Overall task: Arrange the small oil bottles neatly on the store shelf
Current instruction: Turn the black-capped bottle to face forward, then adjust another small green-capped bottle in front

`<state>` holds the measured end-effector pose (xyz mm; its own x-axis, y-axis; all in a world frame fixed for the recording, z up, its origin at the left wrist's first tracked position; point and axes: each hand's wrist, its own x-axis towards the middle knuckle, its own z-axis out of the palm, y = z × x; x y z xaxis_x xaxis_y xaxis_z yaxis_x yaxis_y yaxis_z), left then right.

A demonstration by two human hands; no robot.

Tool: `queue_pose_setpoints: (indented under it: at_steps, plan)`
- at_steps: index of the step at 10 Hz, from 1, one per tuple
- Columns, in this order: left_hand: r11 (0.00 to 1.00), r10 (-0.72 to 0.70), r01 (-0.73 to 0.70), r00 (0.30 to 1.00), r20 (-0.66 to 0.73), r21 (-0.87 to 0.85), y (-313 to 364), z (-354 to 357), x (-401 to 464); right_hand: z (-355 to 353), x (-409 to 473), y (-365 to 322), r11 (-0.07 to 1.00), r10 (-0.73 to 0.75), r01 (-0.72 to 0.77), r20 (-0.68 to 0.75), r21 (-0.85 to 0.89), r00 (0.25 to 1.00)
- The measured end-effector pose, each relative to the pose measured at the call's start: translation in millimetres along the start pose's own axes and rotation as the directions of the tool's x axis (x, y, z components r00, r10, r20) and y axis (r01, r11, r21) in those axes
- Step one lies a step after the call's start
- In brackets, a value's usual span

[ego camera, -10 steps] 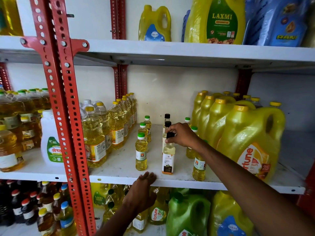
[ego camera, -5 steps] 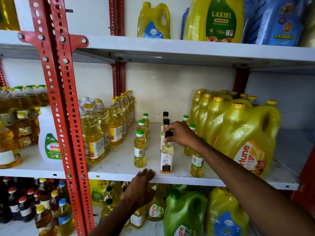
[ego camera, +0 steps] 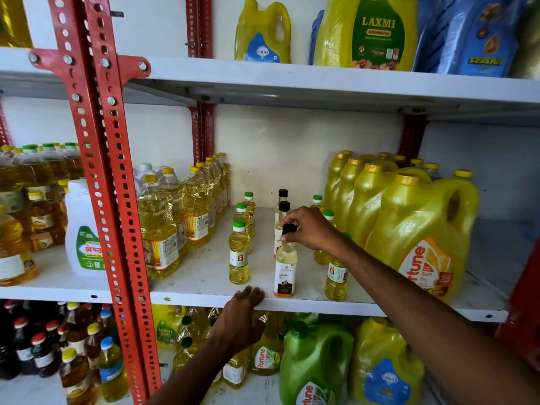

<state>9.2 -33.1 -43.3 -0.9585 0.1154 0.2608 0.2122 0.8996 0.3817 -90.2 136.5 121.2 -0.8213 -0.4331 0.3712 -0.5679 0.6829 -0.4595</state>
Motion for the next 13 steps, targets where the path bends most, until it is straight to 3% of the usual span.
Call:
queue_pose_setpoints:
  at_steps: [4,5,6,7,9,13]
  plan:
    - [0.999,0.022,-0.021,0.999,-0.044,0.027,-12.8,0.6,-3.4,2.1,-1.8,1.6,0.998,0.067,-0.066,0.047,-0.005,0.997]
    - [0.995,0.005,0.01,0.991,-0.137,0.103,-29.4,-8.0,-8.4,3.9,-1.4,-3.0,0.996,0.035,-0.04,-0.054,-0.082,0.998]
    - [0.984,-0.051,0.082,0.981,-0.187,0.161,-51.9,-20.8,-12.2,9.8,6.0,-20.7,0.969,-0.138,0.089,-0.205,-0.231,0.969]
    - [0.964,-0.119,0.149,0.983,-0.139,0.222,-75.1,-30.0,-17.7,24.7,19.6,-43.7,0.959,-0.239,0.214,-0.12,-0.186,0.964]
    - [0.976,-0.121,0.131,0.99,-0.069,0.171,-98.5,-27.6,-28.8,54.4,48.7,-61.7,0.967,-0.156,0.191,0.2,-0.171,0.967]
    - [0.985,-0.105,0.114,0.991,-0.081,0.126,-105.5,-26.2,-25.6,67.1,61.0,-66.4,0.995,-0.088,0.093,0.108,-0.042,0.99]
